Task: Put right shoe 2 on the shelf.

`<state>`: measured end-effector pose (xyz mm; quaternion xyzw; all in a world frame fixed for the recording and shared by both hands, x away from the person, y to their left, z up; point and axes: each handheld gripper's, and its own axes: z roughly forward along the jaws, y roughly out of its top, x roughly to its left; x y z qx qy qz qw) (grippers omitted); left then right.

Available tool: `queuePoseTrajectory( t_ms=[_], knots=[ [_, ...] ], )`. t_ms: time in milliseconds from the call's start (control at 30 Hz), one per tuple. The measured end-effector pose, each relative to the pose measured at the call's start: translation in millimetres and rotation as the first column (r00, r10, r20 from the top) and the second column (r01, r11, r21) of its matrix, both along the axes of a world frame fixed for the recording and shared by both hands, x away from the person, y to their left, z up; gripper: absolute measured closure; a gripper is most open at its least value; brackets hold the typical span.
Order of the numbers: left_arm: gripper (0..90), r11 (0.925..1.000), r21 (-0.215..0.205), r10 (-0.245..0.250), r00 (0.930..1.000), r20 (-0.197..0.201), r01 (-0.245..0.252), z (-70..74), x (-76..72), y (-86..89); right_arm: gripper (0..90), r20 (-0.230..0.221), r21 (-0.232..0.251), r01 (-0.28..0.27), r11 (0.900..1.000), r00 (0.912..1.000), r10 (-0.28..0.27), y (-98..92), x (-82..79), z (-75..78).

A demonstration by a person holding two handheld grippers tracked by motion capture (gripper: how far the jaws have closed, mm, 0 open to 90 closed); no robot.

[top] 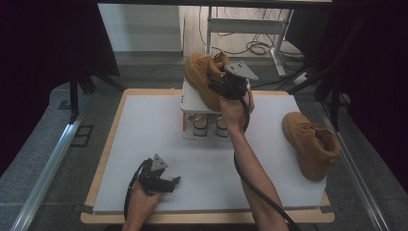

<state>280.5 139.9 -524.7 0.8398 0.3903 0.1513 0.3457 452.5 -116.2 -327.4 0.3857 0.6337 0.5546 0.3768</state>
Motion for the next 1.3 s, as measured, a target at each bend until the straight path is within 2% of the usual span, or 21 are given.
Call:
queuePoseTrajectory(
  t_ms=[233,567,667,800,933,1067,1167,1300],
  knots=[
    [13.4,1.0,-0.002,0.003,1.0,0.003,-0.003,-0.1,-0.2,-0.3,16.3,-0.028,-0.026,-0.017,1.0,0.9995,0.016,-0.7,3.0,3.2],
    [13.4,1.0,-0.002,0.003,1.0,0.003,-0.003,-0.1,-0.2,-0.3,11.9,-0.052,-0.039,-0.049,0.998,0.9975,0.047,-6.2,1.0,2.5],
    [13.4,1.0,-0.001,0.003,1.0,0.003,-0.003,-0.1,-0.3,-0.4,7.1,-0.06,-0.063,-0.055,0.996,0.9969,0.052,-7.1,-2.2,1.1],
    [13.3,1.0,-0.002,0.003,1.0,0.003,-0.003,-0.1,-0.3,-0.4,6.5,-0.087,-0.08,-0.075,0.994,0.9939,0.068,-12.2,-6.9,-1.7],
    [13.3,1.0,-0.004,0.004,1.0,0.002,-0.004,-0.1,-0.3,-0.5,4.2,-0.087,-0.089,-0.105,0.99,0.9914,0.098,-18.0,-9.8,-3.9],
    [13.3,1.0,-0.004,0.004,1.0,0.002,-0.004,-0.1,-0.3,-0.4,2.6,-0.133,-0.1,-0.157,0.982,0.9807,0.143,-23.0,-13.5,-7.1],
    [13.3,1.0,-0.004,0.004,1.0,0.001,-0.004,-0.1,-0.2,-0.4,1.5,-0.139,-0.1,-0.179,0.979,0.9764,0.165,-26.1,-16.4,-11.3],
    [13.2,1.0,-0.005,0.004,1.0,0.001,-0.004,-0.1,-0.2,-0.4,3.7,-0.181,-0.081,-0.215,0.973,0.9633,0.198,-32.1,-21.0,-16.5]
  ],
)
